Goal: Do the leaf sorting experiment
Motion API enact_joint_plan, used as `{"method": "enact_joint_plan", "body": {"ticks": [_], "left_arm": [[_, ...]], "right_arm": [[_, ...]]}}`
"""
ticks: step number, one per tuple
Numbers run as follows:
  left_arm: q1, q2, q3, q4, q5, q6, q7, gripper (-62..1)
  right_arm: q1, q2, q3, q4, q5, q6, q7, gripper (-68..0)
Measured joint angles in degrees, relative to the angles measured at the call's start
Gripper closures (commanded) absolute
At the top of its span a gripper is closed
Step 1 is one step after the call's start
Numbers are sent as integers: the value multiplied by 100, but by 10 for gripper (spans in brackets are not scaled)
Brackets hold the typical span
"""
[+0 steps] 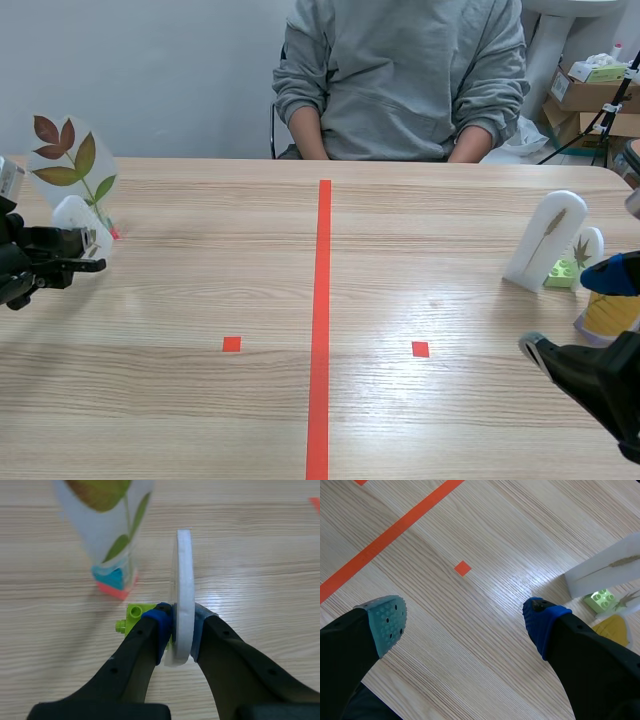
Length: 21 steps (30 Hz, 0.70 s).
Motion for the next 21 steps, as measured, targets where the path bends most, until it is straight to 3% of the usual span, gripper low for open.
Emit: {"method": "enact_joint_plan", "body": {"ticks": [4, 9, 15, 21], "left_arm": [[-286, 0, 0, -409, 310, 105, -74, -40], [-479, 0, 0, -723, 358, 203, -136, -40], [-476, 0, 66, -831, 640, 203, -127, -40], [-463, 15, 70, -973, 638, 186, -138, -40]], "right_arm": [[0, 0, 0, 0, 0, 0, 0, -477], [0, 0, 0, 0, 0, 0, 2, -477], [0, 0, 0, 0, 0, 0, 0, -477], [0, 0, 0, 0, 0, 0, 2, -477]]}}
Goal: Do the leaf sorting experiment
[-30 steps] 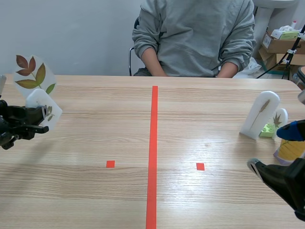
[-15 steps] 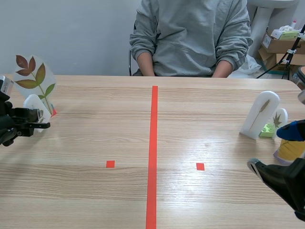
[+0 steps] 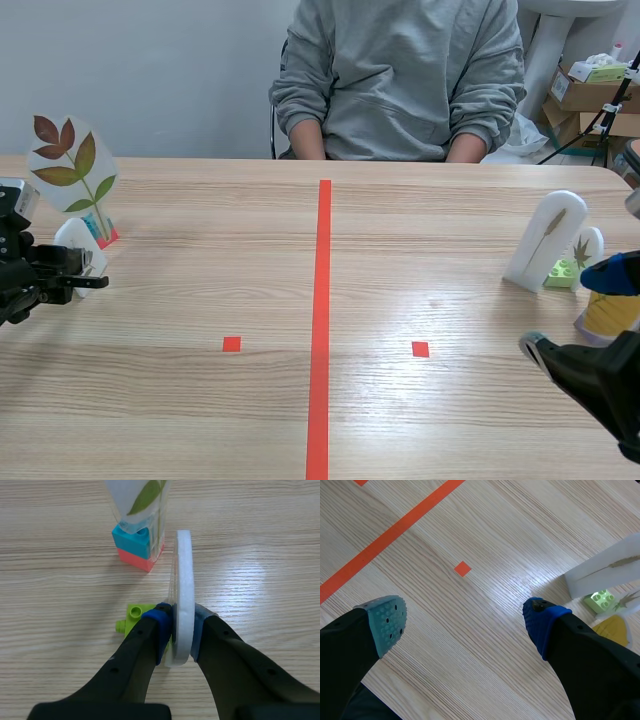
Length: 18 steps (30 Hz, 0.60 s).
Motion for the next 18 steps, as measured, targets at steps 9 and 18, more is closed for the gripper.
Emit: {"method": "enact_joint_plan", "body": {"ticks": [9, 18], "left_arm": [[-9, 0, 0, 2, 105, 0, 13, -182], [-7, 0, 0, 2, 105, 0, -201, -611]], "right_arm": [[0, 0, 0, 0, 0, 0, -2, -476], [0, 0, 0, 0, 0, 0, -2, -477]]}}
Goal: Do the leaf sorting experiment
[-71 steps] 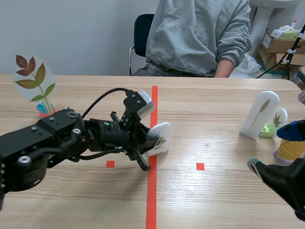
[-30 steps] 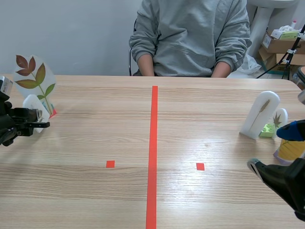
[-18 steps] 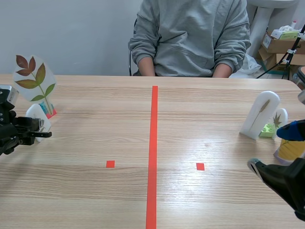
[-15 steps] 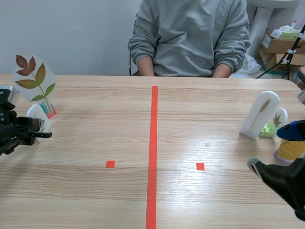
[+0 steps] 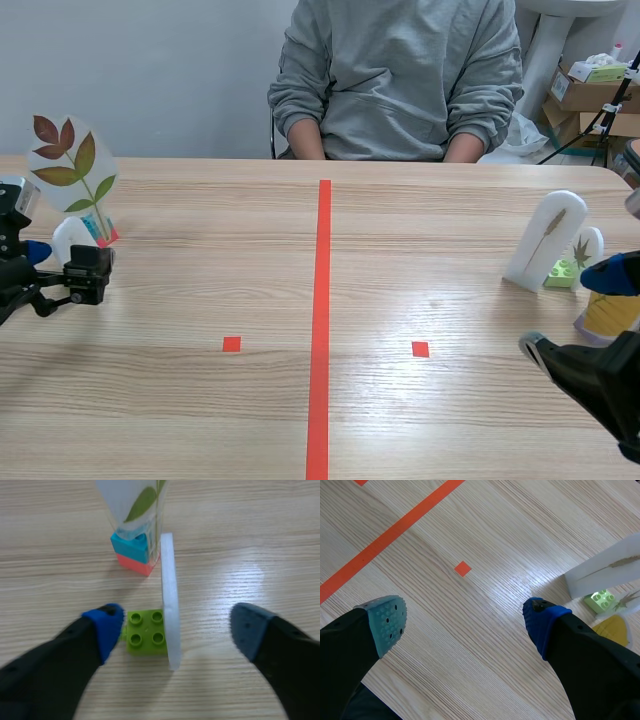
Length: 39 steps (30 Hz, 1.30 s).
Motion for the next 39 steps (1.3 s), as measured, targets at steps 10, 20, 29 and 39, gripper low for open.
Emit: {"method": "enact_joint_plan", "body": {"ticks": [10, 20, 29, 39], "left_arm": [[1067, -184, 2, 1379, -72, -426, -214, -623], [3333, -920, -4, 4686, -710, -1145, 85, -623], [5064, -1060, -4, 6229, -1261, -1453, 199, -623], [5928, -1082, -7, 7075, -1360, -1541, 455, -623]], "right_arm": [[0, 2, 0, 0, 4, 0, 2, -477], [0, 2, 0, 0, 4, 2, 2, -477], [0, 4, 0, 0, -66, 4, 22, -527], [-94, 149, 0, 0, 136, 4, 74, -527]]}}
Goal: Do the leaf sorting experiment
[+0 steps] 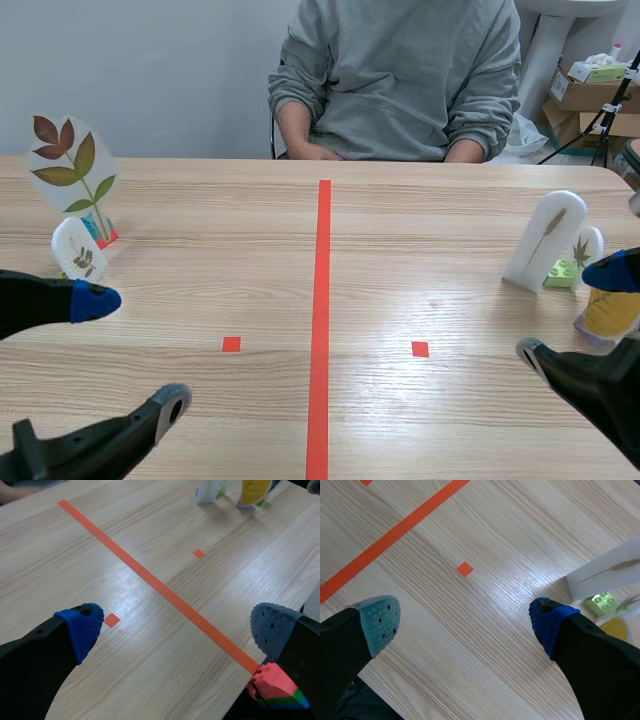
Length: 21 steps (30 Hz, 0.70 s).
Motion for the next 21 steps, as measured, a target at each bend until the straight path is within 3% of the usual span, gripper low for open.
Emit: {"method": "enact_joint_plan", "body": {"ticks": [4, 16, 21], "left_arm": [[76, 2, 0, -2, 0, -13, 90, -623], [66, 2, 0, -39, 0, -11, 111, -623], [66, 2, 0, -39, 2, -11, 111, -623]], "right_arm": [[-31, 46, 0, -2, 299, -2, -55, -527], [-31, 46, 0, -2, 299, -2, -42, -525], [-28, 44, 0, -4, 304, -2, 363, -525]]}}
